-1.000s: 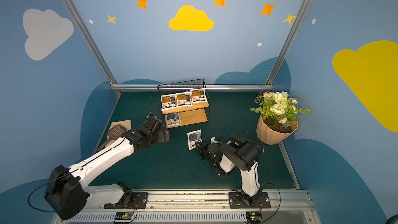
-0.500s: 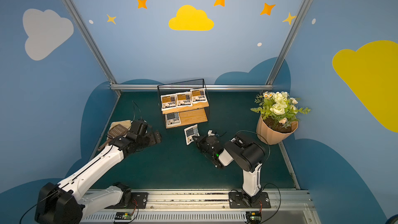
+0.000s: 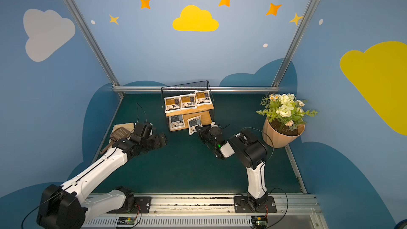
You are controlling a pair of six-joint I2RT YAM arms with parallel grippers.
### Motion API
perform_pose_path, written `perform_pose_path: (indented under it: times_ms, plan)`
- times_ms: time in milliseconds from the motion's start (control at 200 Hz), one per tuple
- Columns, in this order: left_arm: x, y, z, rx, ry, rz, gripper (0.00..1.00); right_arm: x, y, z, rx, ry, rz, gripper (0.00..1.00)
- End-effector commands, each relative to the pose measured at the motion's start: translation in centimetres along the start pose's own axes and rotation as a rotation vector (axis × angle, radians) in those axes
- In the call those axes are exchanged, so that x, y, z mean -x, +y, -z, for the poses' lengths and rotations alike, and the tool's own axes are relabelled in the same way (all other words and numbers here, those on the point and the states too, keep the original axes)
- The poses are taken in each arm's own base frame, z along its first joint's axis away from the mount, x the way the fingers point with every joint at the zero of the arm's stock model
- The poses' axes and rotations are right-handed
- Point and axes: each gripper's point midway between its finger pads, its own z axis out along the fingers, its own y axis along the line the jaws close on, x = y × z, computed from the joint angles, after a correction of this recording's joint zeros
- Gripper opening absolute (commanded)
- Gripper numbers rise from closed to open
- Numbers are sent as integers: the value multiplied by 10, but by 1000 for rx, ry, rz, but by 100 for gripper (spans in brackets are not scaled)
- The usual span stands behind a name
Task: Place the bagged coffee beans on the shelf by color
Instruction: Place the bagged coffee beans on the shelf.
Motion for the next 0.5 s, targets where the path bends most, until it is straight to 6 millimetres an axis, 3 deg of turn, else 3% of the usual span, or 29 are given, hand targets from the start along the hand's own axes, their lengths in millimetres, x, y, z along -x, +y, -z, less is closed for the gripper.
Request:
perform_pose_path:
  times_ms: [0,496]
  plan:
    - [-5,0,-2,-8,17,-13,100,7,-5,-15,-20,7,11,0]
    - [-12,-2,-4,-38,42,-15,100,30,-15,-70,-17,-4,-4,0]
